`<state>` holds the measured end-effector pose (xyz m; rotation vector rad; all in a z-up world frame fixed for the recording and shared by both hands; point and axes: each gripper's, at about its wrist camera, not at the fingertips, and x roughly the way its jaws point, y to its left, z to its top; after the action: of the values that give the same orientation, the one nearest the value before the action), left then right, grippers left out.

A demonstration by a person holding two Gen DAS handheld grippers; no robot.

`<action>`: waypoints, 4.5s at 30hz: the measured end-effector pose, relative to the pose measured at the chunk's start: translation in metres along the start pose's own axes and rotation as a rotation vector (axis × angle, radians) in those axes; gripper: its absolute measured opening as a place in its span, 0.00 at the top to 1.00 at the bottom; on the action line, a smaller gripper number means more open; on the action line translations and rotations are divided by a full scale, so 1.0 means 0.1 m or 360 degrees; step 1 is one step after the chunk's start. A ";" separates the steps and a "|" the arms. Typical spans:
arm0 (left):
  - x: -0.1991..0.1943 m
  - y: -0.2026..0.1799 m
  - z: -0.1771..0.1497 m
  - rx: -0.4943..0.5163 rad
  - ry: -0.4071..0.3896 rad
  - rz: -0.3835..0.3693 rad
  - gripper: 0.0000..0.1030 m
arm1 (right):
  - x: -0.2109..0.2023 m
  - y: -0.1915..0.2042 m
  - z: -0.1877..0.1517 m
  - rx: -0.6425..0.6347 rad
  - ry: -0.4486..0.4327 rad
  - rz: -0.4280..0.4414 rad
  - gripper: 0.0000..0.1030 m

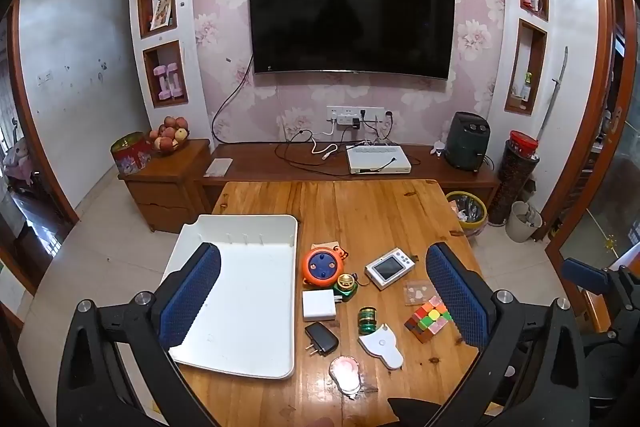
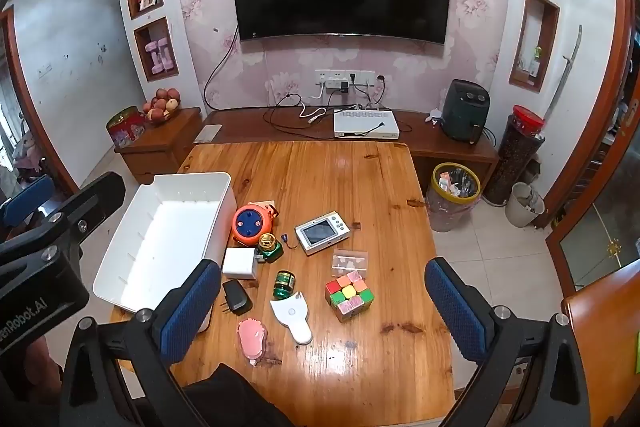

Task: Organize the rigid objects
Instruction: 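Move the left tool toward the rim of the white tray, then grasp the white tray rim with the left tool and tilt it up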

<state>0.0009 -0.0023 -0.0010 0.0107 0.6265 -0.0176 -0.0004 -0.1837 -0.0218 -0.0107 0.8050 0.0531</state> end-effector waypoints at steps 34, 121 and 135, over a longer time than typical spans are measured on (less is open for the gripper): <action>0.07 -0.12 -0.49 -0.0362 0.0310 0.0076 0.01 | 0.19 -0.28 -0.30 -0.0176 0.0234 0.0139 0.01; 2.35 2.94 -1.23 -0.0353 0.1536 0.0018 0.78 | 1.80 0.38 -0.94 0.1187 0.1039 -0.0003 0.01; 2.53 2.89 -1.30 -0.0332 0.1578 -0.0053 0.96 | 2.12 0.60 -1.07 0.0688 0.1029 0.0105 0.01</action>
<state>0.1352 0.2854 -0.2534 -0.2046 1.6170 0.0236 0.0660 -0.1180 -0.2485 0.4265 1.4497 -0.0677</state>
